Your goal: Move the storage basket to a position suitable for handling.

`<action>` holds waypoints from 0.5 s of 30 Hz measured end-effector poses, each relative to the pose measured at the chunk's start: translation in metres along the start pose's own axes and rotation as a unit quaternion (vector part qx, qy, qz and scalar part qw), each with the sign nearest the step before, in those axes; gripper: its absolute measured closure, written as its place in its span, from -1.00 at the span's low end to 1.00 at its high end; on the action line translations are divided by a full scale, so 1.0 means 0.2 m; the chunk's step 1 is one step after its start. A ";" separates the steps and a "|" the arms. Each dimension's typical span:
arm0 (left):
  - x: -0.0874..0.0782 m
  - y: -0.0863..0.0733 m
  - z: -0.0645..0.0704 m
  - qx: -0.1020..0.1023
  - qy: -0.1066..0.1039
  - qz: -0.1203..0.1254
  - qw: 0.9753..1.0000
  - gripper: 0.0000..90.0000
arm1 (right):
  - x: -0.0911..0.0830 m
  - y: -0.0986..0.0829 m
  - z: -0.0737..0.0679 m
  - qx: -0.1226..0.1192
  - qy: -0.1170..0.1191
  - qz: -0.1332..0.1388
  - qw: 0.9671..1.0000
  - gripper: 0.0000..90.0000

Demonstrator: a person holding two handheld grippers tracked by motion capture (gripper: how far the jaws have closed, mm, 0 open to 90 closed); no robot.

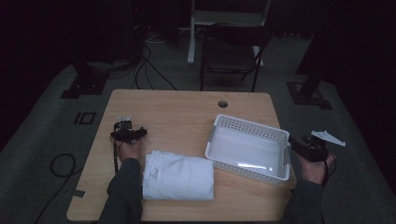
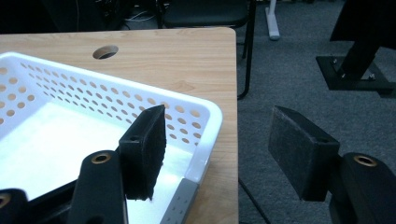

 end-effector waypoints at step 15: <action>-0.02 -0.02 0.00 0.023 -0.025 0.008 0.999 -0.68 | -0.04 -0.04 -0.12 0.012 0.036 -0.010 0.999 -0.18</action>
Point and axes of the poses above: each handheld gripper's, and its own axes: x roughly forward along the jaws, y roughly out of its top, z roughly to its right, the point moved 5 cm from there along x, roughly forward along the jaws, and after that the axes turned 2 degrees about y, right-handed, at the moved point
